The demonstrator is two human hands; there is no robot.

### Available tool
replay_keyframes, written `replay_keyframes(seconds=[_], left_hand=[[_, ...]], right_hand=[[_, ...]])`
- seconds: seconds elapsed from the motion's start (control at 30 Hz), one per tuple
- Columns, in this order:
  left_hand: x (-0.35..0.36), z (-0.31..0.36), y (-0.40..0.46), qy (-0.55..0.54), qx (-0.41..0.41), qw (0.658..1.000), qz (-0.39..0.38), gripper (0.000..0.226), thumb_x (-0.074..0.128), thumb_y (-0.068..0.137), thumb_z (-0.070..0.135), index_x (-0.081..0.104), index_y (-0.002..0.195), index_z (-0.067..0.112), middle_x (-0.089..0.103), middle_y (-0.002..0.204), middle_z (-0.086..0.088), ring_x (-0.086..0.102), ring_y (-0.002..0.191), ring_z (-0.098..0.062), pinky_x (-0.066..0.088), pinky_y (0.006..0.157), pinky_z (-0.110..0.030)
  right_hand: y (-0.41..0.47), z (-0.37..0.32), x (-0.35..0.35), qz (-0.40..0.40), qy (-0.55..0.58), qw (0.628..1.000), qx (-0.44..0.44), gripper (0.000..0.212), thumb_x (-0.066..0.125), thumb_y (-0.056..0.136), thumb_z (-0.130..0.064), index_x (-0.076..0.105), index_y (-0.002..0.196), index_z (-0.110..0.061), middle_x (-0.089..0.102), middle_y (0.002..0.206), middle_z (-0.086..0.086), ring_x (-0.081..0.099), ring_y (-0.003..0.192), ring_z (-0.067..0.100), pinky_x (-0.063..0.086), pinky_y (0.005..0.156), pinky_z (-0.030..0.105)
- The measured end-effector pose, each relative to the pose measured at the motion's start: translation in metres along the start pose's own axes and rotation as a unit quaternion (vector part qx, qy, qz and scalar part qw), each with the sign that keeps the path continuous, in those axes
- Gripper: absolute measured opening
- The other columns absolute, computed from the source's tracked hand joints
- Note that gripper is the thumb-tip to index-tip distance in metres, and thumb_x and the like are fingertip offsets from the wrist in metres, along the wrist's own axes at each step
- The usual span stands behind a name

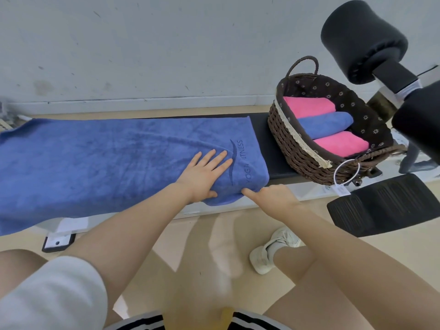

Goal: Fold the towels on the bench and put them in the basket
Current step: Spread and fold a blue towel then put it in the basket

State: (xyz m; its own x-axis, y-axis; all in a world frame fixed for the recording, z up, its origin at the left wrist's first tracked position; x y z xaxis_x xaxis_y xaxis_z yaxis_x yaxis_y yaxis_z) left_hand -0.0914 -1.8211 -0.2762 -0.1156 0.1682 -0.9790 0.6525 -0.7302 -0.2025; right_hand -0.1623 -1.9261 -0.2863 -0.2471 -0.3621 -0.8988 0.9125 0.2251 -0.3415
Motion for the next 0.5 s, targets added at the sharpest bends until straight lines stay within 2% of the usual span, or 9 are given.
replay_keyframes(seconds=[0.1, 0.13, 0.2, 0.27, 0.3, 0.33, 0.4, 0.43, 0.5], left_hand=[[0.001, 0.0, 0.0, 0.001, -0.003, 1.0, -0.003, 0.091, 0.055, 0.088, 0.042, -0.011, 0.148, 0.026, -0.018, 0.157, 0.003, -0.012, 0.146, -0.023, -0.005, 0.117, -0.042], [0.001, 0.0, 0.0, 0.001, -0.003, 1.0, -0.003, 0.091, 0.056, 0.088, 0.042, -0.012, 0.148, 0.026, -0.018, 0.157, 0.003, -0.012, 0.145, -0.023, -0.005, 0.117, -0.042], [0.001, 0.0, 0.0, 0.005, -0.001, 1.0, -0.005, 0.091, 0.055, 0.088, 0.043, -0.012, 0.148, 0.026, -0.018, 0.157, 0.003, -0.012, 0.145, -0.023, -0.005, 0.117, -0.042], [0.001, 0.0, 0.0, 0.011, 0.0, 1.0, -0.008, 0.091, 0.055, 0.088, 0.044, -0.011, 0.148, 0.026, -0.017, 0.157, 0.002, -0.012, 0.146, -0.023, -0.005, 0.117, -0.043], [0.002, 0.0, 0.001, 0.012, 0.0, 1.0, -0.01, 0.091, 0.055, 0.088, 0.044, -0.011, 0.148, 0.025, -0.017, 0.157, 0.002, -0.012, 0.146, -0.023, -0.004, 0.117, -0.043], [0.003, 0.001, 0.001, 0.009, 0.002, 1.0, -0.012, 0.092, 0.055, 0.087, 0.044, -0.01, 0.148, 0.026, -0.017, 0.157, 0.003, -0.012, 0.146, -0.023, -0.005, 0.117, -0.043], [0.001, 0.001, 0.0, -0.039, 0.009, 0.999, -0.017, 0.09, 0.055, 0.086, 0.042, -0.006, 0.149, 0.026, -0.015, 0.158, 0.004, -0.011, 0.146, -0.021, -0.006, 0.117, -0.042], [-0.003, -0.001, -0.001, -0.104, 0.012, 0.994, -0.015, 0.086, 0.055, 0.086, 0.036, -0.002, 0.15, 0.025, -0.011, 0.158, 0.004, -0.01, 0.146, -0.019, -0.006, 0.117, -0.04], [-0.019, -0.012, -0.007, -0.278, 0.004, 0.961, 0.012, 0.076, 0.051, 0.087, 0.013, 0.01, 0.15, 0.02, 0.0, 0.159, 0.004, -0.002, 0.146, -0.015, -0.002, 0.117, -0.03]], right_hand=[[0.001, 0.007, 0.01, -0.03, -0.003, 0.999, 0.03, 0.038, 0.042, 0.088, 0.0, 0.039, 0.123, -0.014, 0.031, 0.064, -0.001, 0.047, 0.071, 0.029, 0.031, 0.053, 0.033], [0.0, 0.014, 0.016, -0.044, 0.005, 0.998, 0.049, 0.038, 0.042, 0.088, 0.0, 0.04, 0.124, -0.013, 0.039, 0.07, 0.0, 0.053, 0.077, 0.031, 0.032, 0.055, 0.032], [-0.006, 0.029, 0.029, -0.087, 0.023, 0.992, 0.088, 0.039, 0.041, 0.089, -0.001, 0.042, 0.126, -0.014, 0.057, 0.096, 0.005, 0.06, 0.097, 0.03, 0.034, 0.063, 0.032], [-0.014, 0.035, 0.042, -0.13, 0.042, 0.987, 0.085, 0.031, 0.04, 0.094, -0.011, 0.048, 0.123, -0.016, 0.059, 0.112, 0.008, 0.059, 0.103, 0.029, 0.035, 0.068, 0.031], [-0.016, 0.031, 0.042, -0.131, 0.062, 0.987, 0.067, 0.027, 0.039, 0.096, -0.017, 0.053, 0.118, -0.017, 0.059, 0.109, 0.008, 0.058, 0.099, 0.029, 0.036, 0.068, 0.03], [-0.017, 0.025, 0.035, -0.112, 0.091, 0.988, 0.048, 0.026, 0.037, 0.097, -0.022, 0.057, 0.112, -0.017, 0.057, 0.1, 0.007, 0.055, 0.091, 0.028, 0.036, 0.068, 0.03], [-0.012, 0.012, 0.002, -0.02, 0.142, 0.989, 0.033, 0.025, 0.036, 0.096, -0.026, 0.059, 0.099, -0.015, 0.054, 0.086, 0.006, 0.048, 0.077, 0.026, 0.034, 0.063, 0.03], [-0.008, 0.007, -0.019, 0.035, 0.156, 0.986, 0.036, 0.024, 0.036, 0.096, -0.025, 0.058, 0.096, -0.015, 0.058, 0.086, 0.007, 0.049, 0.076, 0.027, 0.034, 0.061, 0.031], [0.007, -0.003, -0.054, 0.104, 0.188, 0.975, 0.048, 0.023, 0.035, 0.096, -0.023, 0.056, 0.095, -0.014, 0.062, 0.09, 0.006, 0.052, 0.079, 0.029, 0.034, 0.059, 0.033]])
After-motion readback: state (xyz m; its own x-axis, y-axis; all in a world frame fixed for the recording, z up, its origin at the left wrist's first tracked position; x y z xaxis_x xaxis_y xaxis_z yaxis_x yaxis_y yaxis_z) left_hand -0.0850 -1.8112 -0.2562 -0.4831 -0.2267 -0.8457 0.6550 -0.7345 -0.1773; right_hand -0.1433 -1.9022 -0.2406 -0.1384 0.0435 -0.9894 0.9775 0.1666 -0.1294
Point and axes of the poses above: each hand's wrist, its own y-axis towards the middle knuckle, its own x-axis out of the palm, z = x × y, the point moved 9 cm from there along y, towards the middle knuckle
